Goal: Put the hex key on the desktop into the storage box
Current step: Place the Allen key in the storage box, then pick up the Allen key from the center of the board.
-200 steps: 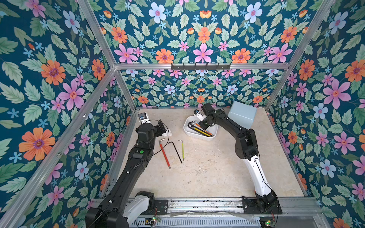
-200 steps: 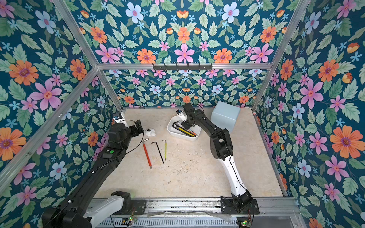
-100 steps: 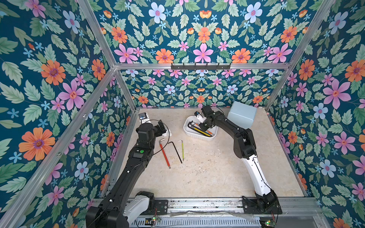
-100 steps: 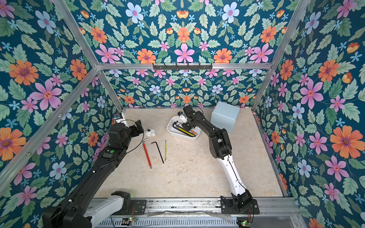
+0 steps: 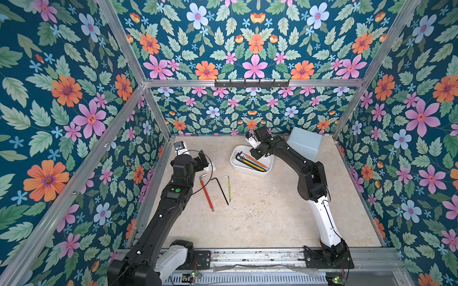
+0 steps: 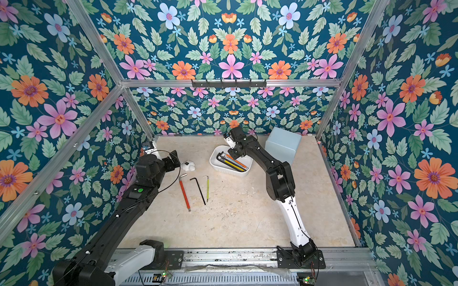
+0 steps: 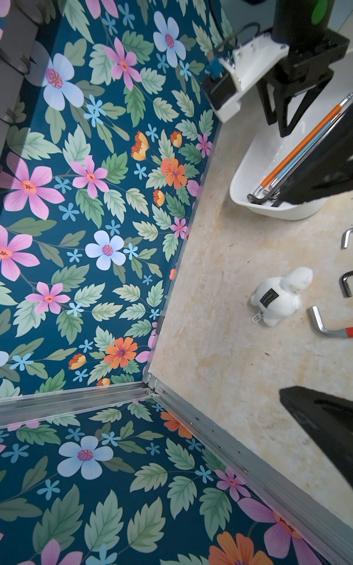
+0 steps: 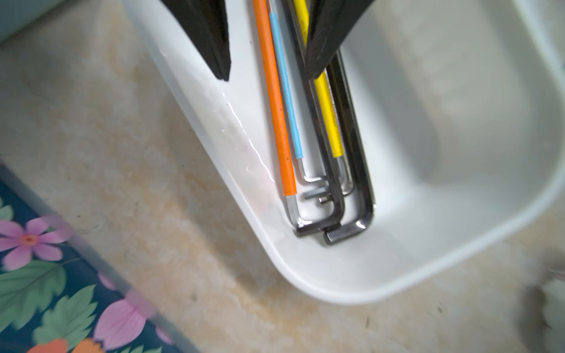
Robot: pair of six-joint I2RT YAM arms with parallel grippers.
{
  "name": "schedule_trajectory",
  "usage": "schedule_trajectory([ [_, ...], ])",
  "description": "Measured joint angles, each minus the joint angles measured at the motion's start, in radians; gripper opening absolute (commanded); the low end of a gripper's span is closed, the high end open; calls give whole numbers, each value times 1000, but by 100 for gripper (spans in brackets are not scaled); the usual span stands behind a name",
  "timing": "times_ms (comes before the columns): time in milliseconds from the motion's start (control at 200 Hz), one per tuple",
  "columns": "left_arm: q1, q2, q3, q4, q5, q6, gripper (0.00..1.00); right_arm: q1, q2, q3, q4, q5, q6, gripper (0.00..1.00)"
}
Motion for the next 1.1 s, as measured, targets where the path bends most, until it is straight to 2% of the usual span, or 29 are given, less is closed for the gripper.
schedule_trajectory([
  [220, 0, -1, 0, 0, 0, 0, 100, 98, -150, -158, 63, 21, 92, 50],
  [500, 0, -1, 6, 0, -1, 0, 100, 234, -223, -293, 76, 84, 330, 51],
  [640, 0, 10, 10, 0, 1, -1, 100, 278, -208, -304, 59, 95, 483, 52],
  [795, 0, 14, 16, 0, 11, -4, 99, 333, -123, -275, 8, 100, 621, 52],
  [1100, 0, 16, 22, 0, 14, -5, 99, 389, -16, -159, -65, 106, 752, 52],
])
